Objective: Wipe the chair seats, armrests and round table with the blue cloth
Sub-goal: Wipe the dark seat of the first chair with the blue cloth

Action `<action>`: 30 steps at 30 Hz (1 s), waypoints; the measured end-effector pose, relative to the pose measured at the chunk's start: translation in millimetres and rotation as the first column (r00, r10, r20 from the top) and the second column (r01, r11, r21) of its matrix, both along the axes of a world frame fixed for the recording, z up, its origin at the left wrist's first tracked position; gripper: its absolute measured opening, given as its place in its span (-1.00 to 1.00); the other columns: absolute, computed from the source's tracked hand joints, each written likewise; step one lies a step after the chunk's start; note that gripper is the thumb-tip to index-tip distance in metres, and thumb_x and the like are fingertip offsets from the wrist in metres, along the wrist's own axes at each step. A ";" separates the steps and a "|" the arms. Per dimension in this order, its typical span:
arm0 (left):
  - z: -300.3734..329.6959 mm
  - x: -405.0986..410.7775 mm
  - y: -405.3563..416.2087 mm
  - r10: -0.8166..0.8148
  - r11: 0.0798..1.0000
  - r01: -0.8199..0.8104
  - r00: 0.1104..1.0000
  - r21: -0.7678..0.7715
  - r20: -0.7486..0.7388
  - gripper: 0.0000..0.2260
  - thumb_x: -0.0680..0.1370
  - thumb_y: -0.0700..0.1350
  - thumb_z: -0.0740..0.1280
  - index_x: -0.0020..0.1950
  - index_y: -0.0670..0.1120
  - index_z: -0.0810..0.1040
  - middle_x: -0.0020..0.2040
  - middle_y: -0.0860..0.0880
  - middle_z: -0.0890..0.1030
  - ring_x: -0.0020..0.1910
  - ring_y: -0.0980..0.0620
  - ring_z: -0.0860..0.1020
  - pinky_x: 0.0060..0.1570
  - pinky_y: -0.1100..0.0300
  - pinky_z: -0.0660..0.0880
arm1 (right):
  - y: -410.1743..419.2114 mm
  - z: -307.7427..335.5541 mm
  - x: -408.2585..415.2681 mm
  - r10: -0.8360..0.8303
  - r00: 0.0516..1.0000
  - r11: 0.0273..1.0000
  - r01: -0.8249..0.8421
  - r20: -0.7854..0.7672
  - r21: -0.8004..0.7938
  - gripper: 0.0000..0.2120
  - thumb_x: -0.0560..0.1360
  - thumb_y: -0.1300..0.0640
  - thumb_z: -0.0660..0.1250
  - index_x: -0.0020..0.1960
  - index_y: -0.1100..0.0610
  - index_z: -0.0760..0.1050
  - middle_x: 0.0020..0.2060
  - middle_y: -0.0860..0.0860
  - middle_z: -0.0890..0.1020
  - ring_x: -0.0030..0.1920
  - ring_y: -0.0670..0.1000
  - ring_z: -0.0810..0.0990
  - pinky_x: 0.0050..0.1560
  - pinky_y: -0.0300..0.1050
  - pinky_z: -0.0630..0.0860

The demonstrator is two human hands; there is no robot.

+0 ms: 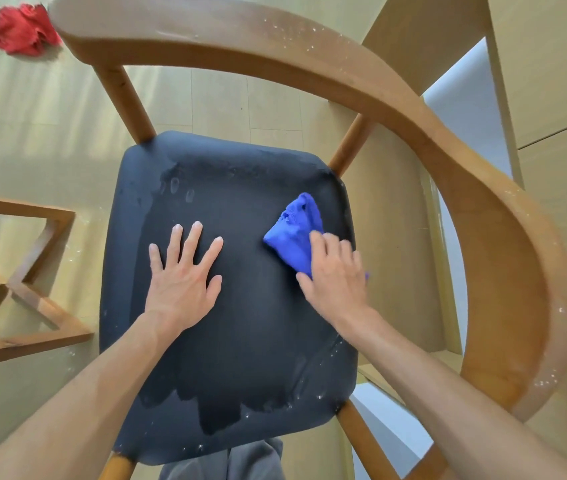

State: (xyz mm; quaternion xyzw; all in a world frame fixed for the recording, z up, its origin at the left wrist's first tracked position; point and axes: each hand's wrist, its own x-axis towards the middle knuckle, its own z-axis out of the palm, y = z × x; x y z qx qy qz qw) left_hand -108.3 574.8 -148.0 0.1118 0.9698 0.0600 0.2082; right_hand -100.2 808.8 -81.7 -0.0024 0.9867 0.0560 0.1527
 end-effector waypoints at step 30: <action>-11.4 4.1 -1.4 0.012 0.999 -0.009 0.997 0.035 -0.076 -0.43 0.58 0.09 0.18 0.56 0.06 0.11 0.58 -0.10 -0.05 0.54 -0.18 -0.16 0.42 -0.33 -0.08 | 47.1 -48.5 -30.5 -0.178 0.974 0.936 0.125 -0.139 -0.328 -0.45 0.52 0.05 0.34 0.47 0.07 0.31 0.13 0.24 0.43 0.02 0.26 0.45 -0.01 0.13 0.49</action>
